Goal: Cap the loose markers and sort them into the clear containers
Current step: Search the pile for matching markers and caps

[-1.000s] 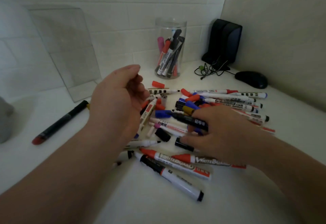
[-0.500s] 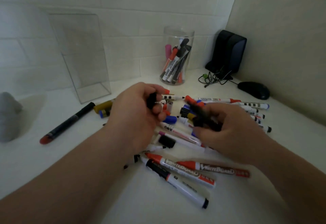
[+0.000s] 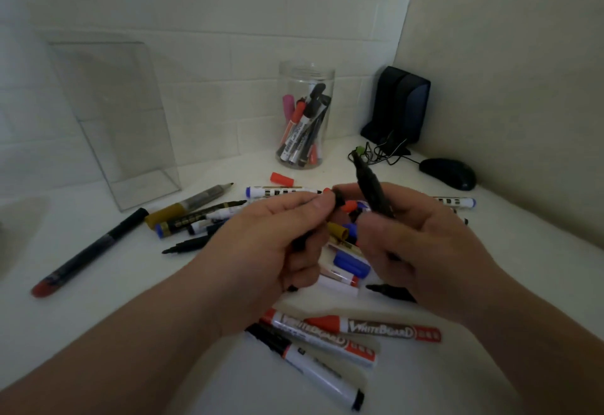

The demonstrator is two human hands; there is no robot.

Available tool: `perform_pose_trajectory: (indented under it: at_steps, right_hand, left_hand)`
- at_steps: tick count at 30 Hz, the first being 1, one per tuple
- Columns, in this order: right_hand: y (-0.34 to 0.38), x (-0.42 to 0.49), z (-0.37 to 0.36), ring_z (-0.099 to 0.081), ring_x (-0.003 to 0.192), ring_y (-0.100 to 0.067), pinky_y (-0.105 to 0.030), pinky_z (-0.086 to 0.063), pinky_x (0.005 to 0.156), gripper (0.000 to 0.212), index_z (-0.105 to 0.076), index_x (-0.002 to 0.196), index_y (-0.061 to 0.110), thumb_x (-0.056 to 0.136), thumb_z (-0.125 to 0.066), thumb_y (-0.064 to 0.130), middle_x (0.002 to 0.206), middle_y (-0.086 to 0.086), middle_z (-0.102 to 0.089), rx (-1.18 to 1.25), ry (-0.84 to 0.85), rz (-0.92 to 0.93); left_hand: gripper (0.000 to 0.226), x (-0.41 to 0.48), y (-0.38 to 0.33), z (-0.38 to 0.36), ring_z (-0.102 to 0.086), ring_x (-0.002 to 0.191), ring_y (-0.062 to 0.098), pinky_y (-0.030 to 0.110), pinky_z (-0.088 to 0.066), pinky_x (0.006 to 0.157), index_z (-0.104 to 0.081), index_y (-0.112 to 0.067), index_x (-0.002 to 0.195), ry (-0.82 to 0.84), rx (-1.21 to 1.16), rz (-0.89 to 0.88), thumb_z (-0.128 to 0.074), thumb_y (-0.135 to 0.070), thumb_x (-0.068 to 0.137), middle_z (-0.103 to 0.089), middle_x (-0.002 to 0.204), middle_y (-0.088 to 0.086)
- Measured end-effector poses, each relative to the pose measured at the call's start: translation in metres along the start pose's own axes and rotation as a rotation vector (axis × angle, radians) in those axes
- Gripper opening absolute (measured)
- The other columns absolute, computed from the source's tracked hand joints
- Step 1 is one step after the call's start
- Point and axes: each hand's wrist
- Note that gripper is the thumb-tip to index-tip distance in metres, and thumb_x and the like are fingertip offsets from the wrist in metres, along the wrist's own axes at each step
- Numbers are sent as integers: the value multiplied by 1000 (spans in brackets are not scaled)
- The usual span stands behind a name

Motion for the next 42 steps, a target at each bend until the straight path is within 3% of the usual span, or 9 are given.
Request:
perform_pose_trajectory:
  at_steps: [2,6,10,13,20,25,31,36,42]
  right_hand:
    - [5,-1,5,-31,45,-16,-27,-22,43,20,-74,106,32,88,-68,39,61,-13,-43,-10,-23,1]
    - [12,-7,13,-45,52,-15,-16,-39,47,16,-71,104,44,89,-66,41,61,-6,-56,-276,-62,60]
    - [15,-10,13,-60,64,-16,-32,-54,62,22,-57,110,68,90,-58,59,72,3,-66,-573,-43,104]
    - [19,-13,8,-63,70,-16,-34,-54,68,31,-52,103,78,78,-47,60,79,9,-69,-642,-6,101]
    - [22,-15,8,-65,70,-14,-33,-51,71,35,-60,108,64,77,-45,62,83,16,-71,-726,19,133]
    - [23,-16,10,-66,70,-8,-28,-50,72,39,-63,114,58,80,-45,61,83,22,-71,-797,7,168]
    - [19,-15,13,-65,71,-7,-23,-49,73,23,-65,113,55,95,-50,53,83,24,-70,-848,-15,218]
    - [19,-15,14,-65,69,-9,-23,-50,67,35,-58,122,56,87,-54,47,84,21,-71,-883,-12,223]
    - [21,-15,16,-63,64,-11,-15,-47,55,15,-66,103,53,93,-54,53,76,17,-70,-771,-51,227]
  left_hand:
    - [29,2,-2,5,-23,55,18,32,-20,51,-72,-2,90,-38,-17,-38,-67,-30,87,-39,65,7]
    - [32,2,-9,13,-24,49,15,29,-23,46,-54,-7,66,-37,-62,-131,-53,-32,86,-33,59,4]
    - [35,1,-13,16,-20,46,15,26,-22,43,-42,-11,55,-17,-18,-157,-50,-30,83,-24,55,5]
    - [36,3,-10,18,-21,45,15,24,-26,43,-44,-14,53,13,81,-139,-56,-32,81,-26,53,2]
    - [42,4,-8,23,-21,43,15,24,-26,43,-41,-18,49,-15,232,-126,-60,-44,75,-26,50,-1]
    - [44,4,-7,21,-18,42,16,23,-23,42,-40,-17,48,-8,210,-99,-57,-35,83,-23,49,1]
    - [42,3,-6,22,-19,44,17,24,-25,42,-40,-14,53,-8,222,-120,-60,-43,76,-25,51,2]
    - [35,3,-4,21,-32,47,19,27,-34,47,-58,-14,58,-29,289,-128,-60,-45,74,-38,56,6]
    - [23,1,-3,15,-43,63,17,30,-39,58,-70,-9,76,24,6,-60,-56,-26,82,-55,71,4]
Point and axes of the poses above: each hand's wrist, its own x-axis towards the middle knuckle, its own z-axis out of the back of the hand, y = z × x
